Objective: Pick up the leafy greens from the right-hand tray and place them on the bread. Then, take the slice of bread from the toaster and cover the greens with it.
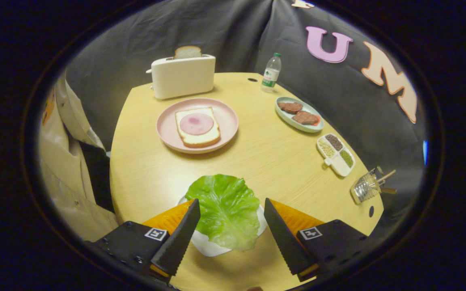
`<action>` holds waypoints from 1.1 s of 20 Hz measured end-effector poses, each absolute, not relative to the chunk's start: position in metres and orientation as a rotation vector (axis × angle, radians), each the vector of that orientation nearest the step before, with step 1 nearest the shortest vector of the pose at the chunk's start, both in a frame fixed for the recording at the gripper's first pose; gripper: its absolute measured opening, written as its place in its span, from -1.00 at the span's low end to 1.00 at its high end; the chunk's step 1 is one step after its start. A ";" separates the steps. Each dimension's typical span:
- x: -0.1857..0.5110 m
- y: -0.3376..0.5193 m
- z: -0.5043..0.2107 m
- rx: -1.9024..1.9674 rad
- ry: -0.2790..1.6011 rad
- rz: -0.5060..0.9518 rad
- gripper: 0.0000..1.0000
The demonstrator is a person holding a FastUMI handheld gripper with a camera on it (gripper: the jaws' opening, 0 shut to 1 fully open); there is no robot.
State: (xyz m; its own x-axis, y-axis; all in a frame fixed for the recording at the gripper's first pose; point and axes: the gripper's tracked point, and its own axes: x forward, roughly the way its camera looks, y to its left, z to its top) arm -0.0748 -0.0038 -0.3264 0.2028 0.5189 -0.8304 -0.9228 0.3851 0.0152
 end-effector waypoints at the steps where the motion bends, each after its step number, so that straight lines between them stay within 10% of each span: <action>1: -0.077 -0.004 -0.334 -0.580 0.889 1.095 1.00; 11: -0.091 -0.002 -0.387 -0.578 1.089 1.156 1.00; 20: -0.108 0.002 -0.383 -0.587 1.160 1.176 -0.70; 22: -0.116 0.004 -0.378 -0.588 1.161 1.206 -0.71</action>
